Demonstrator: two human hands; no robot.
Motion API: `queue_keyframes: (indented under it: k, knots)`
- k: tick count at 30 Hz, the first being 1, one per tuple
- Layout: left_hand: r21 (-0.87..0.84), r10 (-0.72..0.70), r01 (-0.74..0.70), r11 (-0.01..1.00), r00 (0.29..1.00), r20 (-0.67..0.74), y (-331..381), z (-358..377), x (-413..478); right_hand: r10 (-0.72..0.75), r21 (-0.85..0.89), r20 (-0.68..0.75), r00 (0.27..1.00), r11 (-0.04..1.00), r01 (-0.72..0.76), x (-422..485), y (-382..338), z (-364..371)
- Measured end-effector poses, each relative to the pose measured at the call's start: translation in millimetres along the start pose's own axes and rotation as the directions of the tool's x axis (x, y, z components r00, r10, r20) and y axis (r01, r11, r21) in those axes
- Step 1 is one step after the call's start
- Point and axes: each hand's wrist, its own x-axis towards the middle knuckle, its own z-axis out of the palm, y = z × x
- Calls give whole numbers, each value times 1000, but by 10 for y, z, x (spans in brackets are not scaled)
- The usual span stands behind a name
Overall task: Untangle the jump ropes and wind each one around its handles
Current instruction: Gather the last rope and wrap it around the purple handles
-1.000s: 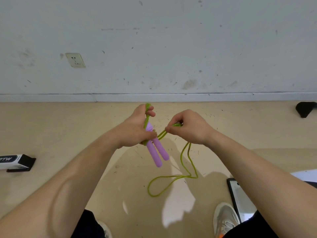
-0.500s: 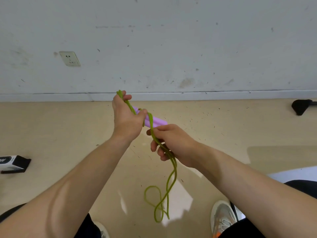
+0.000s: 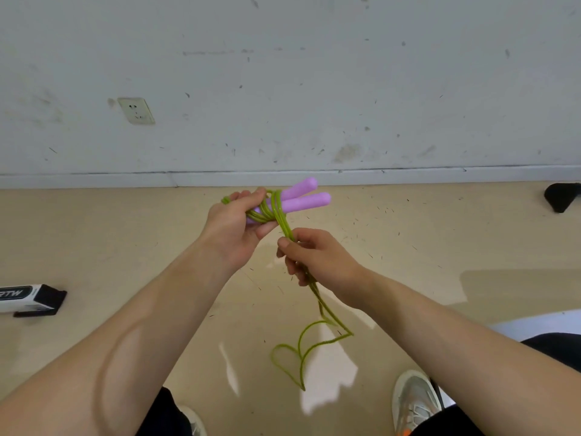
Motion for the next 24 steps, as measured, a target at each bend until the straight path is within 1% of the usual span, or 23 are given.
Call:
queue_keyframes:
  k: [4,7,9,10,12,14,15,16,18,20,22,24]
  knots:
    - [66,-85,78,995,990,116,85,-77,-25,-30,-89,65,997,995,35,35,-3,-151]
    - [204,-153,107,973,962,225,139,-66,-105,-13,-224,122,992,974,40,68,-31,-315]
    - [272,-167,87,958,944,285,168,-50,-165,3,-313,155,988,949,46,77,-62,-427]
    - [306,-163,65,950,939,304,184,-52,-174,8,-331,199,980,942,60,78,-88,-479]
    - [390,-149,14,921,936,318,232,-57,-182,30,-312,292,956,948,65,76,-141,-570]
    - [447,-145,-22,894,931,336,269,-70,-185,48,-303,316,948,951,53,79,-184,-634]
    - [454,-147,-31,890,925,350,276,-71,-191,51,-347,318,947,936,66,89,-202,-649]
    - [460,-152,-36,887,919,364,269,-72,-203,57,-423,325,944,901,91,95,-206,-648]
    - [484,-167,-47,874,906,390,241,-57,-231,105,-596,322,941,795,115,110,-203,-643]
    - [524,-187,-56,850,898,399,198,-42,-259,150,-728,242,959,681,77,102,-206,-635]
    - [563,-196,-71,823,895,400,167,-43,-266,139,-808,155,978,588,44,92,-193,-642]
    - [640,-190,-129,758,894,406,154,-40,-280,91,-838,91,992,544,27,96,-179,-658]
